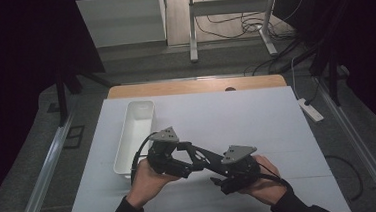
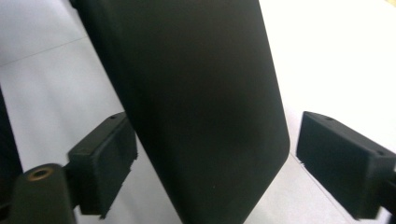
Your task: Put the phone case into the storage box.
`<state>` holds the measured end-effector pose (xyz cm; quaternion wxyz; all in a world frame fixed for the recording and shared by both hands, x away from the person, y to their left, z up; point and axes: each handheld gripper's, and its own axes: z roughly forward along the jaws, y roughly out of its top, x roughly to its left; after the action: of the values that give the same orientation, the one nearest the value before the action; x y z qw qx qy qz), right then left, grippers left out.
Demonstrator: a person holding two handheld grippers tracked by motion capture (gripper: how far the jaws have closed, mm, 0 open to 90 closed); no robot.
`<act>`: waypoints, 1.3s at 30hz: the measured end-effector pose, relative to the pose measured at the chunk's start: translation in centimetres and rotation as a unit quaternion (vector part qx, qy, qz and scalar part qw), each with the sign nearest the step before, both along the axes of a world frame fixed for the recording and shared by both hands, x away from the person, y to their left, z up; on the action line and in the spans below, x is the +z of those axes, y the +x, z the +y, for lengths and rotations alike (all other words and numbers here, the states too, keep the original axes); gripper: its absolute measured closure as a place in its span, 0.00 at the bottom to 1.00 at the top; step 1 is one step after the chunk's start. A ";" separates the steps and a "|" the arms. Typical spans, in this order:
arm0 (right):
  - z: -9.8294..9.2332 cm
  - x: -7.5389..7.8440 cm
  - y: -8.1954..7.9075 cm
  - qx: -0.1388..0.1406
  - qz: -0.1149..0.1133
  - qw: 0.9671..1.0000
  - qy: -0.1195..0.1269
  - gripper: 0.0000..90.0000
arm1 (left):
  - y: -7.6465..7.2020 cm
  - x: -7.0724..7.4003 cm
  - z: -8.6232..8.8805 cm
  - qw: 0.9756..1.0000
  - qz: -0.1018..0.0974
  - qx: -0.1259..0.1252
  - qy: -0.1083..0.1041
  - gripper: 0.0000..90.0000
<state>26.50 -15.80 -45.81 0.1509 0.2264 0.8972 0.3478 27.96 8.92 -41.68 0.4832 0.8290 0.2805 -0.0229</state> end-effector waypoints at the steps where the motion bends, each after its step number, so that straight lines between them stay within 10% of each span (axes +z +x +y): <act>1: 0.0 0.0 0.0 -0.001 -0.003 1.000 0.000 0.21 | 0.0 0.0 0.0 1.000 0.002 0.001 0.000 0.17; 17: 0.2 0.0 -0.6 -0.004 -0.050 0.999 -0.015 0.54 | 0.1 0.1 -0.2 1.000 0.011 0.009 -0.007 0.17; 39: 0.6 0.0 -1.5 0.022 -0.094 0.994 -0.047 0.73 | 0.4 -0.2 -0.2 1.000 0.004 0.011 -0.011 0.14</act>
<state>25.05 -15.18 -45.78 0.2377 0.1657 0.8991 0.3280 28.37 8.69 -41.92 0.4918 0.8204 0.2908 -0.0243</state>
